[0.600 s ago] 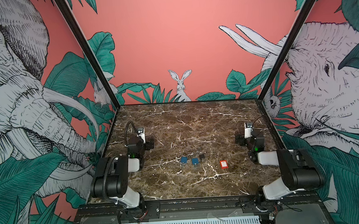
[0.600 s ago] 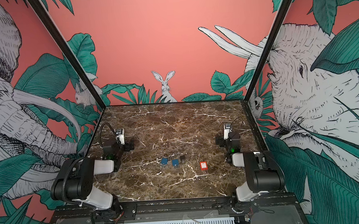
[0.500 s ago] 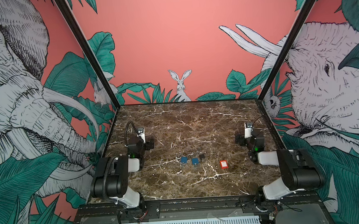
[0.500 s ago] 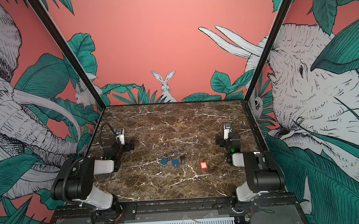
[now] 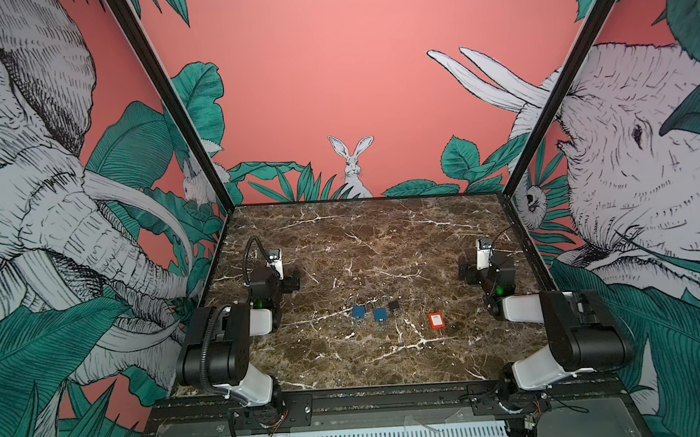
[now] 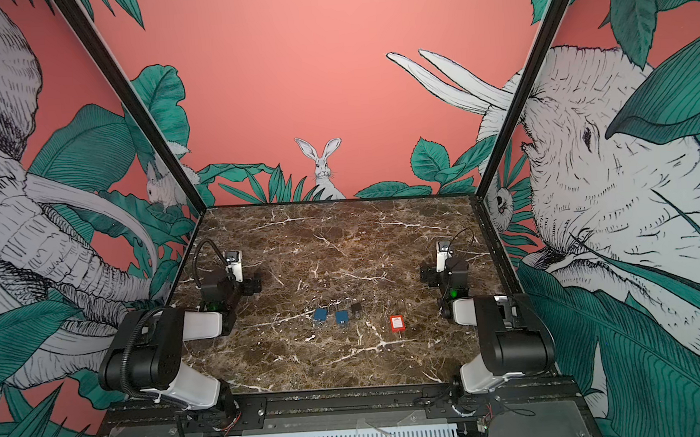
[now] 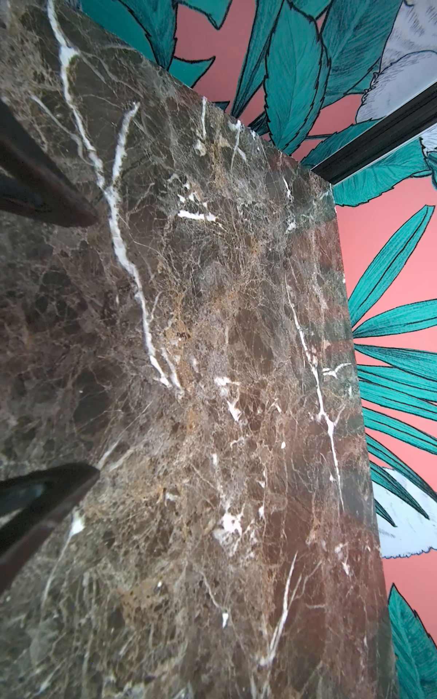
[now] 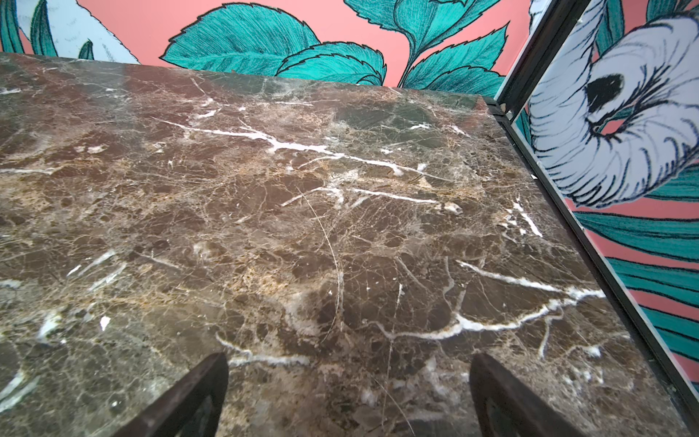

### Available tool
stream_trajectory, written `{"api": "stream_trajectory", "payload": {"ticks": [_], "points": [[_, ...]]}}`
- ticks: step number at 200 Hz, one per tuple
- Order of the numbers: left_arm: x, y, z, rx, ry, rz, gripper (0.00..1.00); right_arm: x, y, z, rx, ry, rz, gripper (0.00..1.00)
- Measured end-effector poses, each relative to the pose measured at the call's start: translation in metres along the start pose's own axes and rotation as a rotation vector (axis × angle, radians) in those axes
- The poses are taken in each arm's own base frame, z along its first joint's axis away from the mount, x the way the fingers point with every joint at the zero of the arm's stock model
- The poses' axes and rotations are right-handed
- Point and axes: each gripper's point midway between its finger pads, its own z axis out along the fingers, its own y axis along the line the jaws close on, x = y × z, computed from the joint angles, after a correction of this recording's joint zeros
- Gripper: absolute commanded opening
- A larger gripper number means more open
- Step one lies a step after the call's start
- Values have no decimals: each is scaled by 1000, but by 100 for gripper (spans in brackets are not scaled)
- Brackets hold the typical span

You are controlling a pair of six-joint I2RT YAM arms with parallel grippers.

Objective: Lock with the key

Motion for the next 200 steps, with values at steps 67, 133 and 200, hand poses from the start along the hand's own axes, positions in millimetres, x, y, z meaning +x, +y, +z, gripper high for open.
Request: {"api": "stream_trajectory", "payload": {"ticks": [67, 133, 200], "points": [[0, 0, 0, 0, 0, 0, 98, 0, 0, 0, 0, 0, 0, 98], [0, 1, 0, -6, 1, 0, 98, 0, 0, 0, 0, 0, 0, 98], [-87, 31, -42, -215, -105, -30, 98, -76, -21, -27, 90, -48, 77, 98]]}}
